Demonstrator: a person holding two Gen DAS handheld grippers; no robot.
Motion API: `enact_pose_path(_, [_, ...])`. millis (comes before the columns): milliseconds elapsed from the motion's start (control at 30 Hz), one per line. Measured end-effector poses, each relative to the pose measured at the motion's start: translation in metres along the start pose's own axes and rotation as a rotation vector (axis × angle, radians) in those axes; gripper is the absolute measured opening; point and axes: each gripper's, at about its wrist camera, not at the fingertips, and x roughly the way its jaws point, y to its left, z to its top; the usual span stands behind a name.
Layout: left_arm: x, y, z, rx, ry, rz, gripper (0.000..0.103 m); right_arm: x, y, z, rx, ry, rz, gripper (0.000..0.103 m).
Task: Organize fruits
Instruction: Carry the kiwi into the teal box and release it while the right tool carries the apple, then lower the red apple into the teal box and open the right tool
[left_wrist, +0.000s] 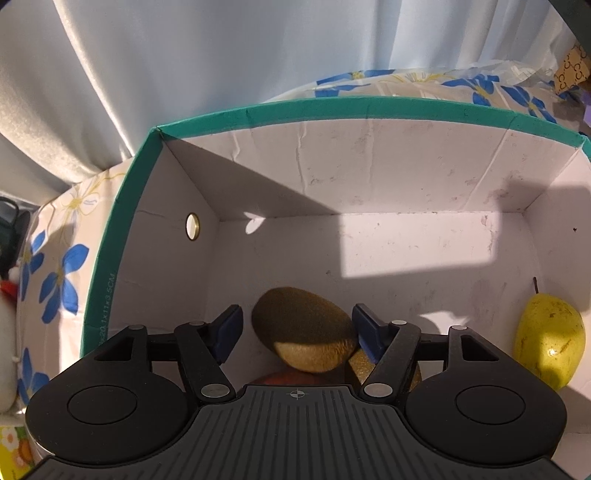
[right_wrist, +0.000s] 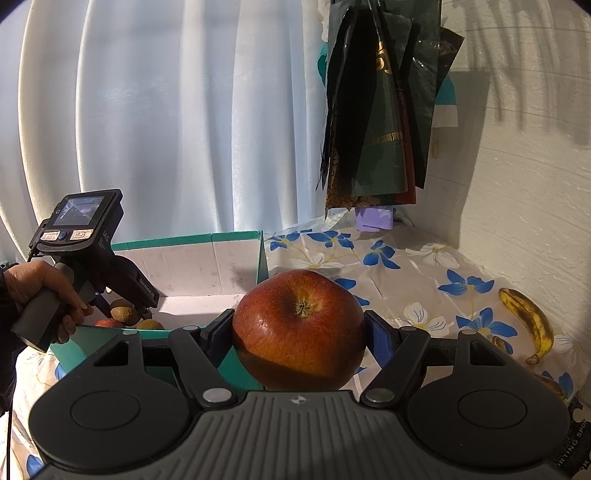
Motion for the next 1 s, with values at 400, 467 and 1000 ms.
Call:
enact_pose_path(400, [-0.044, 0.001, -0.018, 0.005, -0.202, -0.025, 0.087, -0.001, 0.001, 0.0, -0.011, -0.003, 0.003, 0.073])
enact_pose_path(467, [-0.06, 0.002, -0.027, 0.005, -0.253, -0.017, 0.09, -0.001, 0.003, 0.001, -0.016, -0.004, 0.008, 0.073])
enact_pose_path(1000, [-0.17, 0.078, -0.112, -0.169, -0.458, 0.034, 0.1, 0.031, 0.046, 0.017, -0.112, -0.018, 0.113, 0.073])
